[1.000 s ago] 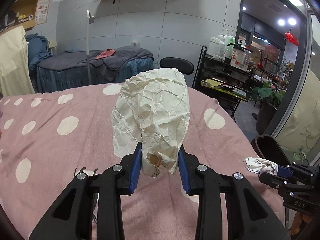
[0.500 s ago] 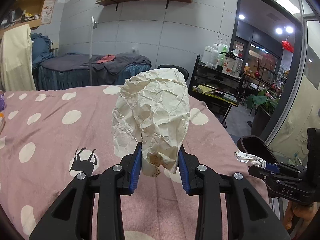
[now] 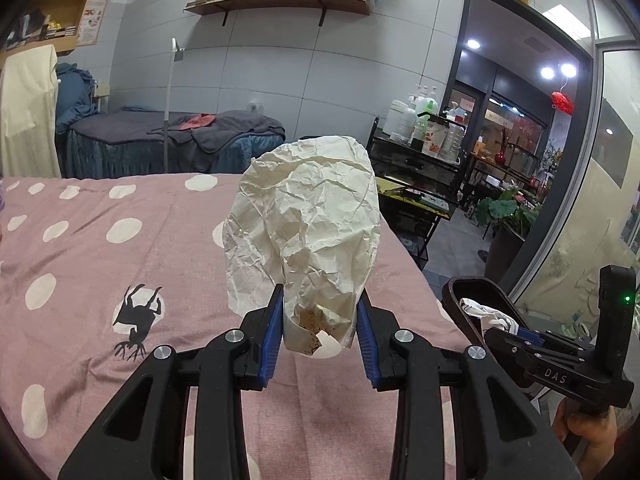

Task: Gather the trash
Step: 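Carry the white-and-black wrapper over the bin and open the right tool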

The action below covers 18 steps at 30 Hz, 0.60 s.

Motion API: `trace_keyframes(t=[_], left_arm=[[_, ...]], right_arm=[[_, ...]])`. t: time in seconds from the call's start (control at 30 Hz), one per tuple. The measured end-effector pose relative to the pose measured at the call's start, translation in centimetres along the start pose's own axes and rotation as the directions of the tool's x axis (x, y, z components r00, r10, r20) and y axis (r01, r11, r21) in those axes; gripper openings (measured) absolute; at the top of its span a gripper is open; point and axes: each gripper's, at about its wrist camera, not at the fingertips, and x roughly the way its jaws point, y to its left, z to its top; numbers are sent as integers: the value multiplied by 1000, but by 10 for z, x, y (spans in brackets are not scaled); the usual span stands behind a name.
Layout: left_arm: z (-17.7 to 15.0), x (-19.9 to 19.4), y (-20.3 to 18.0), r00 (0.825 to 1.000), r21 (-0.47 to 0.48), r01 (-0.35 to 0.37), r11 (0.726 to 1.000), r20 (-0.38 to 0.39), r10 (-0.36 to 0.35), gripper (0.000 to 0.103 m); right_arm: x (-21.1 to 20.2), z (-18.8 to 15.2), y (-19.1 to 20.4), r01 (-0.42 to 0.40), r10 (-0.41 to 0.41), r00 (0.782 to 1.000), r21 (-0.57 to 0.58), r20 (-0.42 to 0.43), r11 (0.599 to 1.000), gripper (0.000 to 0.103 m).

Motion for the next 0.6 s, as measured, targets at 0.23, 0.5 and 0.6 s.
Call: trace_keyframes(t=[0.23,0.5,0.6], left_arm=[[-3,6,-20,999,15,36,999,-8,-36,33],[-2,16,-48,995,40,97,994,-23,-96,33],[0,21,-59,992,55,120,991,-32,-118,33]], right_arm=[[-7,-4,-33,60,-60,998,55,11,997,36],[-8,-5,-83,163,-166,986,130,11,978,36],[-4,-5,-99,210,-213,977,142,3,967,36]])
